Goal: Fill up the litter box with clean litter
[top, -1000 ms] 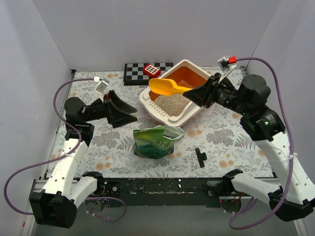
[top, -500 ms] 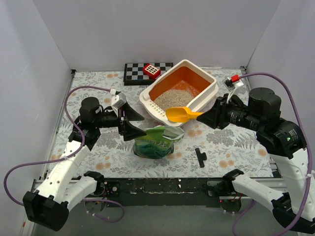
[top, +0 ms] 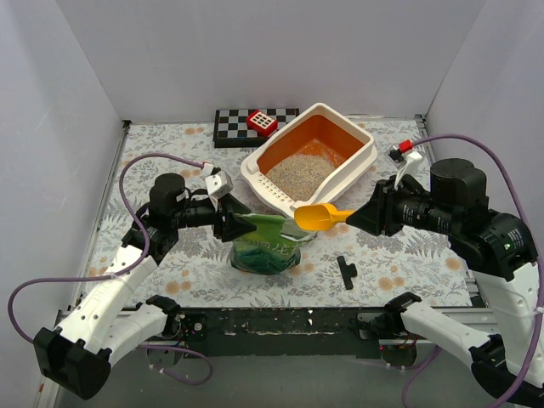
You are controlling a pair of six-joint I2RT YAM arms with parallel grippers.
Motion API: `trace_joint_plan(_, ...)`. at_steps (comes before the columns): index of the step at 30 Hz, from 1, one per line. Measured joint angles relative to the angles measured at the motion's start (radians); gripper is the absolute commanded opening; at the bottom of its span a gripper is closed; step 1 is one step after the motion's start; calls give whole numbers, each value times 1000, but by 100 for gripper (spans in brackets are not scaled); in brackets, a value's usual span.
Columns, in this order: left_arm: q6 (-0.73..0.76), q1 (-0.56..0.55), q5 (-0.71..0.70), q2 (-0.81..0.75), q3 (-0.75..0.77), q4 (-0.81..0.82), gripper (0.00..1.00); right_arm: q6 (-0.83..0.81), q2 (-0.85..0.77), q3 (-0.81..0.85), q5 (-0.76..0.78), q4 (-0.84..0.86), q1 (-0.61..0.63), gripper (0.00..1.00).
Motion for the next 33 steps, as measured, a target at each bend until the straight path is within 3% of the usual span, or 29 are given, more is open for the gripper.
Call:
trace_joint_plan(5,21,-16,-22,6,0,3,18,2,14,0,-13,-9,0,1)
trace_joint_plan(8,19,-26,-24,8,-4,19,9,2,30,-4,-21,-8,0,1)
trace_joint_plan(16,-27,-80,-64,-30,-82,145,1,0,67,-114,-42,10,0,1)
trace_joint_plan(25,-62,-166,-160,-67,-156,262,0,-5,175,-132,-70,34,4,1)
trace_joint_plan(33,-77,-223,-256,-108,-230,367,0,11,343,-140,-37,82,101,1)
